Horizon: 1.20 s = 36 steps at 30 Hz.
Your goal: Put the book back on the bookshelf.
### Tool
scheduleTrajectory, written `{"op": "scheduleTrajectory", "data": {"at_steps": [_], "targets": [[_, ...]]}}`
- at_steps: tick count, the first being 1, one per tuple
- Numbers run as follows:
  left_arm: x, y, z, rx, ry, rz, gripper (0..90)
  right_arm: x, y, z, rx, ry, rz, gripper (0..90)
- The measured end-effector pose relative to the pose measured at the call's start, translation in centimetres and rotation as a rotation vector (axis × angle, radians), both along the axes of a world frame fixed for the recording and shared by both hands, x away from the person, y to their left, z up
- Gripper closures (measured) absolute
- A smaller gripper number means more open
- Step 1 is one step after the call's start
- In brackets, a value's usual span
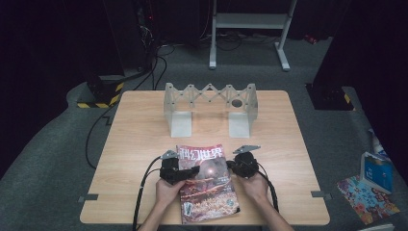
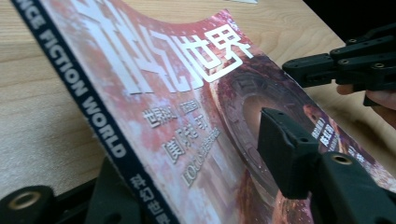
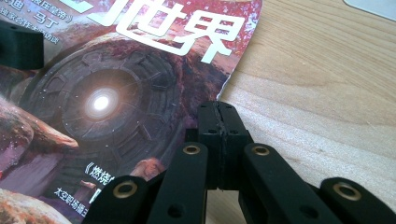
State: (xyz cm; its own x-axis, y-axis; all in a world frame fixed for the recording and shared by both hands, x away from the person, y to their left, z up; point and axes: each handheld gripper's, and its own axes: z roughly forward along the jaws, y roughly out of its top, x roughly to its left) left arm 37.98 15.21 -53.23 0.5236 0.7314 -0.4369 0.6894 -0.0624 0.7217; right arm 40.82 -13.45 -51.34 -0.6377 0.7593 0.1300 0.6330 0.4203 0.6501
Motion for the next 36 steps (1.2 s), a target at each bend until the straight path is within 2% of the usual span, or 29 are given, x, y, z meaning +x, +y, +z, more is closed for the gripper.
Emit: {"op": "scheduleTrajectory", "data": {"at_steps": [5,8,14,16,29,34,36], "targets": [[0.0,0.2,0.2,0.014,0.034,-0.003,56.0,-0.1,0.0,-0.1,-0.002,-0.013,0.009,89.5],[-0.1,0.3,0.4,0.017,0.067,0.000,60.1,0.0,0.1,-0.1,0.007,-0.019,0.010,89.6],[0.0,0.4,0.6,0.005,0.120,0.003,65.5,0.0,0.1,-0.2,0.021,-0.016,0.017,89.6],[-0.1,0.4,0.6,0.002,0.125,0.006,67.2,0.0,0.0,-0.3,0.029,-0.023,0.018,89.5],[-0.6,0.3,1.7,-0.035,0.102,0.012,76.8,-0.3,0.0,0.1,0.053,-0.039,0.033,89.5],[-0.7,0.2,2.3,-0.022,0.088,-0.002,78.3,-0.5,0.0,0.2,0.055,-0.040,0.038,89.4],[-0.8,0.0,2.7,-0.032,0.080,-0.007,79.4,-0.6,0.1,0.3,0.071,-0.036,0.053,88.7]]}}
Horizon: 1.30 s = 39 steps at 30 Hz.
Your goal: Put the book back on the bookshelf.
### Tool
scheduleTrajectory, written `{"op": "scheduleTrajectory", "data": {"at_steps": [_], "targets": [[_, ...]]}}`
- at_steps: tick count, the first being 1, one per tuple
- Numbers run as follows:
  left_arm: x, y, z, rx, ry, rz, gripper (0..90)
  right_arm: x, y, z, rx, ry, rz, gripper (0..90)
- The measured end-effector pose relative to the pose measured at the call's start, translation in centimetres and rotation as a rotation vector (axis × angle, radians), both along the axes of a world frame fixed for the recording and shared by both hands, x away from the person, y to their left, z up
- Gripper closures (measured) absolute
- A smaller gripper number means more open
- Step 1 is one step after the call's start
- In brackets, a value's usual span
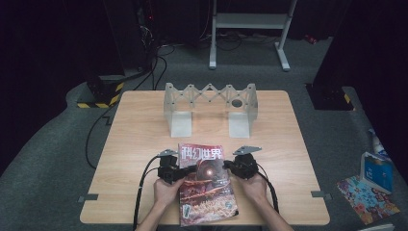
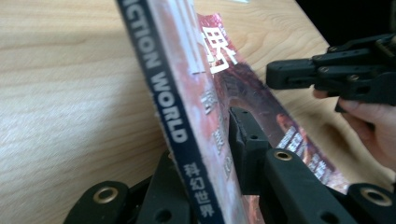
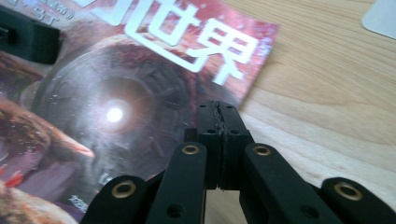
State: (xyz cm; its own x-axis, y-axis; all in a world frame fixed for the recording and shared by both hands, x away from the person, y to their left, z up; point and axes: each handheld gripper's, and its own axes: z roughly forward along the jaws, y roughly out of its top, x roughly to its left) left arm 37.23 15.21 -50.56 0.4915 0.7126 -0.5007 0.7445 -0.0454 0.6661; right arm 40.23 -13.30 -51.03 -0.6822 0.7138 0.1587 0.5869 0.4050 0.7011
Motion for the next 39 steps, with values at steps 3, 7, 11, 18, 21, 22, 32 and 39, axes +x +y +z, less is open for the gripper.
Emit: {"op": "scheduleTrajectory", "data": {"at_steps": [3,7,11,18,21,22,32,39], "targets": [[0.0,-0.4,0.6,-0.002,-0.015,-0.011,80.7,-0.2,0.6,0.1,-0.016,-0.015,0.028,87.7],[-0.1,-0.2,1.0,-0.036,-0.011,-0.014,82.3,-0.6,0.9,0.1,-0.028,-0.033,0.043,84.6],[-0.1,0.3,1.2,-0.044,-0.010,-0.010,83.2,-0.9,0.4,0.1,-0.036,-0.051,0.038,80.1],[-0.3,1.0,1.8,-0.075,-0.022,-0.004,83.8,-1.2,-1.5,-0.4,-0.042,-0.048,-0.004,73.7],[-0.5,1.0,2.2,-0.076,-0.032,-0.008,83.9,-1.3,-2.0,-0.6,-0.046,-0.044,-0.018,72.2],[-0.5,1.0,2.4,-0.077,-0.041,-0.014,83.9,-1.4,-2.6,-0.7,-0.054,-0.053,-0.029,70.9],[-0.8,0.6,4.2,-0.095,-0.084,-0.041,84.0,-1.9,-6.1,-0.9,-0.080,-0.085,-0.109,63.8],[-0.7,0.7,4.8,-0.099,-0.103,-0.040,83.9,-2.2,-7.1,-1.0,-0.115,-0.124,-0.154,57.1]]}}
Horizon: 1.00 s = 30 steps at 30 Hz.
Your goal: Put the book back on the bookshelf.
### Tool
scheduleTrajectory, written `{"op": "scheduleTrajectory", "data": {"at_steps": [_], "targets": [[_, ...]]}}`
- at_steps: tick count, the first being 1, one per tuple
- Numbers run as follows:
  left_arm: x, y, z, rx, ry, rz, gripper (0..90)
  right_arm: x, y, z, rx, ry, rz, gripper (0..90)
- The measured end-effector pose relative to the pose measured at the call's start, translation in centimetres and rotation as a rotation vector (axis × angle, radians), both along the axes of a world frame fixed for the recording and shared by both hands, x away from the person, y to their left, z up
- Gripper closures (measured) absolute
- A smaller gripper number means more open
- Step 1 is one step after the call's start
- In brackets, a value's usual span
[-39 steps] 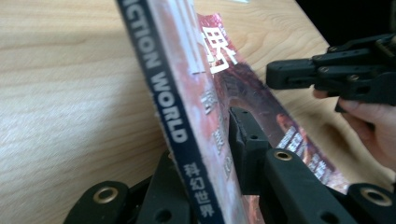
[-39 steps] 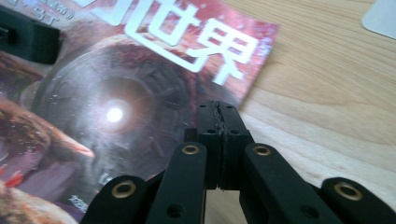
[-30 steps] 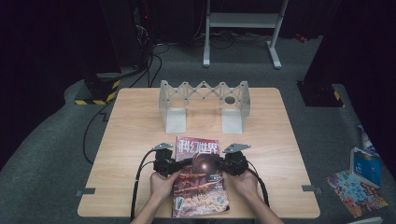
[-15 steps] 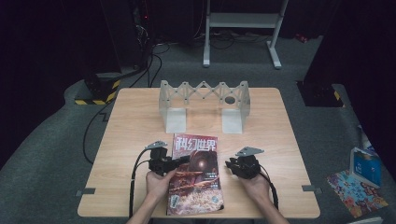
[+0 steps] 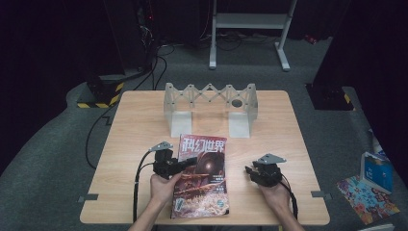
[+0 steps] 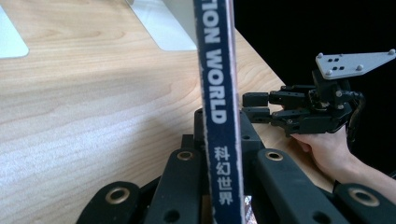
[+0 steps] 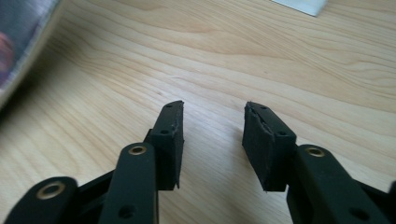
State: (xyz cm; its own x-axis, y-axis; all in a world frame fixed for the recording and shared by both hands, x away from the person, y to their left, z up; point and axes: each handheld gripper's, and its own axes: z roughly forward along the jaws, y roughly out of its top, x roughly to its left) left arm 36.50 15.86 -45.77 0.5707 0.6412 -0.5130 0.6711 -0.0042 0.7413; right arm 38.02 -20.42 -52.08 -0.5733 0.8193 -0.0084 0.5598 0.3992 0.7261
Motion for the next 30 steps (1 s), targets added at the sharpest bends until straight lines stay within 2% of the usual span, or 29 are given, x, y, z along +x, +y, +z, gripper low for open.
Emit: {"op": "scheduleTrajectory", "data": {"at_steps": [2,10,13,30], "targets": [[0.0,0.1,0.1,-0.002,-0.004,-0.002,84.0,0.0,-0.3,0.0,-0.021,-0.014,-0.010,56.4],[0.2,0.3,1.1,0.009,-0.035,0.004,84.0,-0.2,-1.3,0.0,-0.024,-0.023,-0.048,52.8],[0.3,0.4,1.5,0.007,-0.040,0.015,84.0,-0.3,-1.8,-0.3,0.001,-0.027,-0.062,51.5],[0.6,0.8,3.3,0.027,-0.083,0.031,84.0,-0.4,-2.4,-0.8,0.034,-0.064,-0.073,45.4]]}}
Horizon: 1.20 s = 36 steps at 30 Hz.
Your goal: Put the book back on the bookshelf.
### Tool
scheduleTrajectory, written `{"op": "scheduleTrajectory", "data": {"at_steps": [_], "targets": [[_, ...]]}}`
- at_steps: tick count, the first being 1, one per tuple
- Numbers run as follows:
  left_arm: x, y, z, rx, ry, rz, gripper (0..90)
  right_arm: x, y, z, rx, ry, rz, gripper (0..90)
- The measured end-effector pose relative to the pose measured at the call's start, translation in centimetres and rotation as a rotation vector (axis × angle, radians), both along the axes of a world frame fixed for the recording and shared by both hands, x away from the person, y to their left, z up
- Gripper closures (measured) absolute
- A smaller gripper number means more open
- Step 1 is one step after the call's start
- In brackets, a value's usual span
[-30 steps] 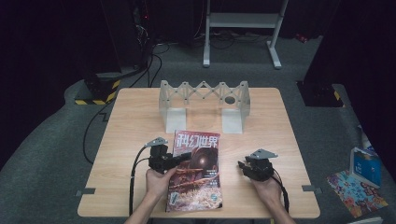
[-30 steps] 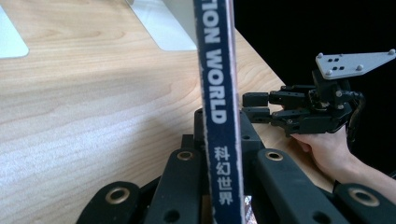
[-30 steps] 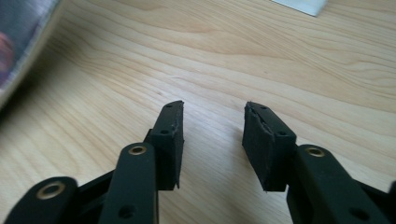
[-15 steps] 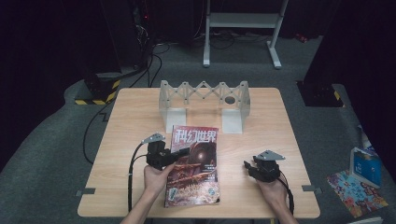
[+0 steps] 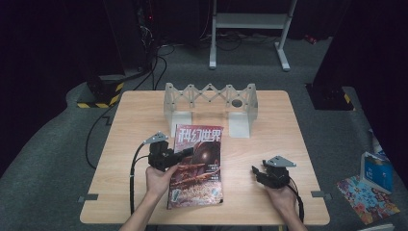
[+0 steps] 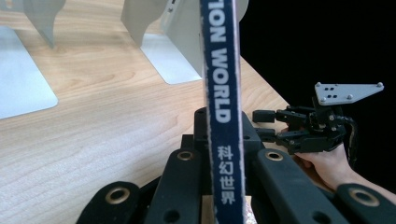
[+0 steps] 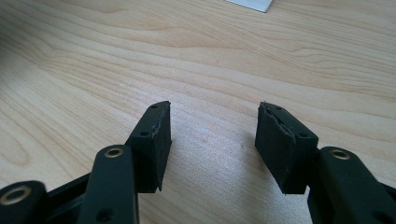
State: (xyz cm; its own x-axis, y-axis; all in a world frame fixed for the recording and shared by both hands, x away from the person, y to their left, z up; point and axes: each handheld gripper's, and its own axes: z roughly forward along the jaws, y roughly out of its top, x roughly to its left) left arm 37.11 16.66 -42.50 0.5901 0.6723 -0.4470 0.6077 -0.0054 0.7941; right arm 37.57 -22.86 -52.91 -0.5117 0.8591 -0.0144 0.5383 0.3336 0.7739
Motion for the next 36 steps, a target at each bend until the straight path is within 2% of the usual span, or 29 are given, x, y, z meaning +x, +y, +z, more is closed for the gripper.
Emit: {"op": "scheduleTrajectory", "data": {"at_steps": [15,36], "targets": [[0.2,0.5,1.8,0.033,-0.036,0.011,83.9,-0.2,0.1,-0.4,0.014,-0.033,-0.014,43.1],[0.6,1.7,3.0,0.048,-0.071,0.056,83.9,-0.3,0.1,-0.4,0.018,-0.038,-0.021,42.1]]}}
